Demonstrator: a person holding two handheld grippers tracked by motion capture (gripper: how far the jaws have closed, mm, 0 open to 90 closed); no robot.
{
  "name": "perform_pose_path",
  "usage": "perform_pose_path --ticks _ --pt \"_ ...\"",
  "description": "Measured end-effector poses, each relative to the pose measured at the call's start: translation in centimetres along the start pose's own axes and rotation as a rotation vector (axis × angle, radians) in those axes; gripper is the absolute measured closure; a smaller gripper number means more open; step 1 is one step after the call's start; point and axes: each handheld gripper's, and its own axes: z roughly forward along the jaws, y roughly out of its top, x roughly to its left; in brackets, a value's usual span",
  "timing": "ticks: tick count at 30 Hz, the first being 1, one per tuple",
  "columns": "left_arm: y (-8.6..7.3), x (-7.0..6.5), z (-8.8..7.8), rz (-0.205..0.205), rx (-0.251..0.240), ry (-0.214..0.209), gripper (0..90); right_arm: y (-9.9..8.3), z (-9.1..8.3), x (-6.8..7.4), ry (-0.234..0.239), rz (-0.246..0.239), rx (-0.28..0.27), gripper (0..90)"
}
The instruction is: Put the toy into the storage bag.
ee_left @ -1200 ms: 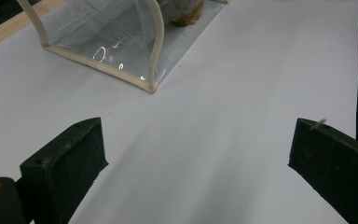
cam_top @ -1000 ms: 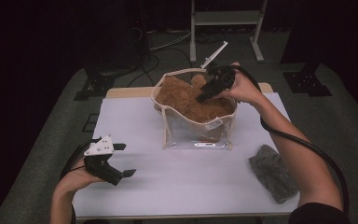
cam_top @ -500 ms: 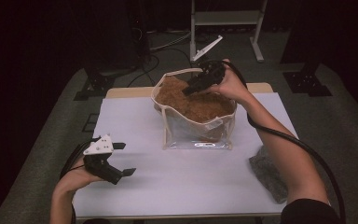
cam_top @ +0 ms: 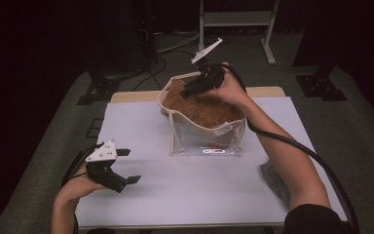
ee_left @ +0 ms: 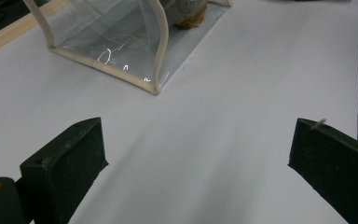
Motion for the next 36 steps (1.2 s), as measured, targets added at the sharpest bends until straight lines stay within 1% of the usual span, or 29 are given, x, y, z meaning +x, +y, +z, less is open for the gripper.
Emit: perform_pose_path --ticks 3,6,7,11,14,18,22,23,29,36 --pt "0.0 0.0 0.0 0.005 0.004 -0.001 2.9 -0.2 0.3 -0.1 -0.007 -0.002 0.016 66.1" --pt "0.0 0.0 0.0 0.000 0.002 -0.001 2.9 -0.5 0.5 -0.1 -0.013 -0.005 0.052 70.3" --pt "0.0 0.0 -0.1 0.006 0.006 -0.002 2.9 -0.5 0.7 -0.1 -0.011 -0.007 0.063 71.3" --pt "0.0 -0.1 0.0 0.005 0.006 -0.002 2.9 -0.8 1.1 0.0 -0.020 -0.008 0.106 72.5" --pt "0.0 -0.1 0.0 0.005 0.004 -0.003 2.9 -1.0 1.0 0.0 -0.016 -0.001 0.107 70.1" --pt "0.0 -0.1 0.1 0.006 0.005 -0.005 2.9 -1.0 -0.2 0.2 -0.015 -0.005 0.083 63.5" --pt "0.1 -0.2 0.1 0.013 0.012 -0.005 2.9 -1.5 -1.8 0.2 -0.023 0.010 0.058 58.0" --pt "0.1 -0.2 0.1 0.010 0.006 -0.005 2.9 -1.7 -2.3 0.2 -0.023 0.013 0.048 57.1" --pt "0.1 -0.2 0.1 0.011 0.009 -0.006 2.9 -2.8 -5.0 0.2 -0.041 0.025 0.017 52.7" --pt "0.1 -0.2 0.2 0.013 0.011 -0.007 2.9 -4.3 -7.4 0.3 -0.056 0.057 -0.007 49.6"
